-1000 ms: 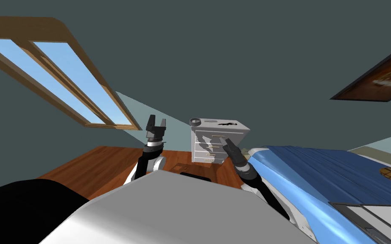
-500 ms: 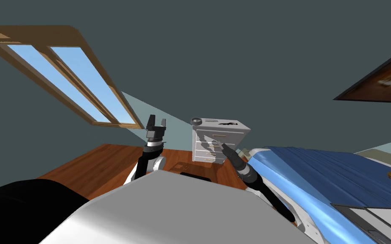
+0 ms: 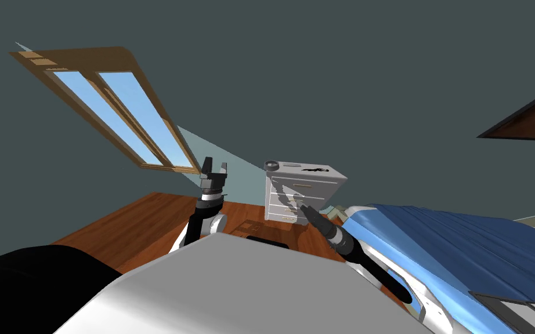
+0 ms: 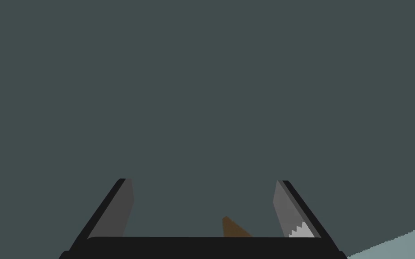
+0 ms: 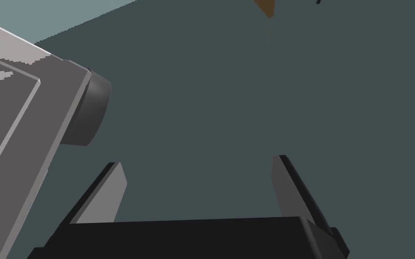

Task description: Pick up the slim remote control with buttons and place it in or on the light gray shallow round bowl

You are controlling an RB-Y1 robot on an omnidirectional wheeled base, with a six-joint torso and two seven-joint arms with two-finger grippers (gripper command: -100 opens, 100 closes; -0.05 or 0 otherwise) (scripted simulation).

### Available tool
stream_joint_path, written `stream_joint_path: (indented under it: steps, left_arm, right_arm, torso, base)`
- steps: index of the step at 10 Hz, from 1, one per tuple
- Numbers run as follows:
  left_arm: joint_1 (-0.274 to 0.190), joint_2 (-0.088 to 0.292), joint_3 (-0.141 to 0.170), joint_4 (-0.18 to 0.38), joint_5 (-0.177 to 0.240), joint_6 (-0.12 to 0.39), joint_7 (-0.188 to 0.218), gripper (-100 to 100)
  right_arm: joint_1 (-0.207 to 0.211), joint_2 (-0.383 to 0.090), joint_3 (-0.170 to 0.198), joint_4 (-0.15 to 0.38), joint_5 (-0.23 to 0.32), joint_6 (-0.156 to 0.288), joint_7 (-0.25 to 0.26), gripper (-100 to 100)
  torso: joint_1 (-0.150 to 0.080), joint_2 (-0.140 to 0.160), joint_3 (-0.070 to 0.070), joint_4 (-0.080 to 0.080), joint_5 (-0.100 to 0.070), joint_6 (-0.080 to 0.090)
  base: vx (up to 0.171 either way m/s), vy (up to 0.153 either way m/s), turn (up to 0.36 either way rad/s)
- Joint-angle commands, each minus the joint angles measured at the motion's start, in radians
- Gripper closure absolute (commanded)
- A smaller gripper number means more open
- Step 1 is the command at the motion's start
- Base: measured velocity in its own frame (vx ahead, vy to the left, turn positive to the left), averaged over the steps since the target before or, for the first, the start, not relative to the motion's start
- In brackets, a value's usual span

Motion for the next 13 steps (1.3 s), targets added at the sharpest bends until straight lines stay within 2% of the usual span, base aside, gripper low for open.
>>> stream_joint_path:
  steps: [1, 2, 4, 5, 7, 8, 9, 11, 12, 13]
  left_arm:
    - [0.0, 0.0, 0.0, 0.0, 0.0, 0.0, 0.0, 0]
    - [0.0, 0.0, 0.0, 0.0, 0.0, 0.0, 0.0, 0]
    - [0.0, 0.0, 0.0, 0.0, 0.0, 0.0, 0.0, 0]
    - [0.0, 0.0, 0.0, 0.0, 0.0, 0.0, 0.0, 0]
    - [0.0, 0.0, 0.0, 0.0, 0.0, 0.0, 0.0, 0]
    - [0.0, 0.0, 0.0, 0.0, 0.0, 0.0, 0.0, 0]
    - [0.0, 0.0, 0.0, 0.0, 0.0, 0.0, 0.0, 0]
    - [0.0, 0.0, 0.0, 0.0, 0.0, 0.0, 0.0, 0]
    - [0.0, 0.0, 0.0, 0.0, 0.0, 0.0, 0.0, 0]
    - [0.0, 0.0, 0.0, 0.0, 0.0, 0.0, 0.0, 0]
  right_arm:
    - [-0.003, -0.049, 0.009, 0.006, 0.004, -0.003, 0.003, -100]
    - [-0.032, -0.079, 0.055, 0.044, 0.02, -0.025, 0.014, -100]
    - [-0.032, -0.142, 0.055, 0.044, 0.02, -0.025, 0.014, -100]
    - [-0.062, -0.171, 0.101, 0.083, 0.038, -0.046, 0.023, -100]
    - [-0.062, -0.237, 0.101, 0.083, 0.038, -0.046, 0.023, -100]
    - [-0.062, -0.248, 0.101, 0.083, 0.038, -0.046, 0.023, -100]
    - [-0.093, -0.285, 0.148, 0.124, 0.057, -0.065, 0.032, -100]
    - [-0.093, -0.342, 0.148, 0.124, 0.057, -0.065, 0.032, -100]
    - [-0.125, -0.374, 0.194, 0.165, 0.077, -0.084, 0.04, -100]
    - [-0.125, -0.403, 0.194, 0.165, 0.077, -0.084, 0.04, -100]
  torso:
    - [0.0, 0.0, 0.0, 0.0, 0.0, 0.0]
    - [0.0, -0.001, 0.0, 0.0, 0.0, 0.0]
    - [0.001, 0.0, 0.0, 0.0, 0.0, 0.0]
    - [0.0, -0.001, 0.0, 0.0, 0.0, 0.0]
    - [0.001, -0.001, 0.0, 0.0, 0.0, 0.0]
    - [0.0, -0.001, -0.001, 0.0, 0.0, 0.0]
    - [0.0, -0.002, -0.001, 0.0, 0.0, 0.0]
    - [0.001, -0.002, -0.001, 0.0, 0.0, 0.0]
    - [0.001, -0.001, -0.001, 0.0, 0.0, 0.001]
    - [0.002, -0.002, -0.001, 0.0, 0.0, -0.001]
  base:
    - [-0.015, 0.0, 0.002]
    - [-0.03, 0.014, 0.173]
    - [-0.018, 0.006, 0.044]
    - [-0.019, 0.012, 0.274]
    - [-0.015, 0.008, 0.006]
    - [0.0, 0.0, 0.0]
    - [-0.009, 0.018, 0.216]
    - [-0.008, 0.012, 0.069]
    - [-0.01, 0.028, 0.244]
    - [-0.005, 0.022, 0.152]
